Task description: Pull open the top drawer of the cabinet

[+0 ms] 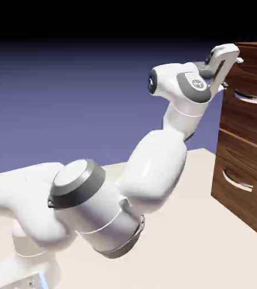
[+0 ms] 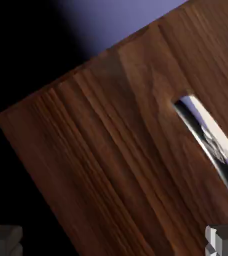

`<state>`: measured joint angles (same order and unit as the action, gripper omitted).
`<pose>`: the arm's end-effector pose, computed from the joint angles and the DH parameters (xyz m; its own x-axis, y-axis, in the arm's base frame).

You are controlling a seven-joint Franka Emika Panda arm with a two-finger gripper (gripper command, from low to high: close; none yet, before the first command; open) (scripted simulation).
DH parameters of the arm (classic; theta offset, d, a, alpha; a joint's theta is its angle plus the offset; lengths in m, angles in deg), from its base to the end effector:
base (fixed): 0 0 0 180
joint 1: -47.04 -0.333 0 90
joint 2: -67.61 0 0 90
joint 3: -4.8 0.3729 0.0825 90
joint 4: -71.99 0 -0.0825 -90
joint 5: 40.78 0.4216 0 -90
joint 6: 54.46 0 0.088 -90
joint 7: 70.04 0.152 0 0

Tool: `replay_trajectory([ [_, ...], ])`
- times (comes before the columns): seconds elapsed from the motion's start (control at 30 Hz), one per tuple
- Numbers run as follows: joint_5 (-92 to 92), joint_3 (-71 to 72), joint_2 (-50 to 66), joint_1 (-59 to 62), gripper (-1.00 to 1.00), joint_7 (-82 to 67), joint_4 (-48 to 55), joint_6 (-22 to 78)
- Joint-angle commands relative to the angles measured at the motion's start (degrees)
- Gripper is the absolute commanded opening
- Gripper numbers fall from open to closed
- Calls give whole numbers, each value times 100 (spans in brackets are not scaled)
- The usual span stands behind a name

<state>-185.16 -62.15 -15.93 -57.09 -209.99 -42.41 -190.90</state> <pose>0.6568 -0.0462 0.5981 0.0166 -0.4009 -0.9160 -0.0290 0.9155 -0.4012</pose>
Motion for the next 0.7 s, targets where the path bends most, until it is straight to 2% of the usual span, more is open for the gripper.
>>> replay_trajectory([
  [0.0, -197, -92, -70, -141, 0, -249, 64, 51],
  [0.23, -1284, -596, -453, -920, 0, -1623, 415, 334],
  [0.43, -1330, -712, -406, -1683, 0, -1824, 1630, -118],
  [0.47, -1330, -712, -406, -1683, -100, -1824, 1630, -118],
  [0.67, -1297, -614, -450, -1036, -100, -1655, 592, 271],
])
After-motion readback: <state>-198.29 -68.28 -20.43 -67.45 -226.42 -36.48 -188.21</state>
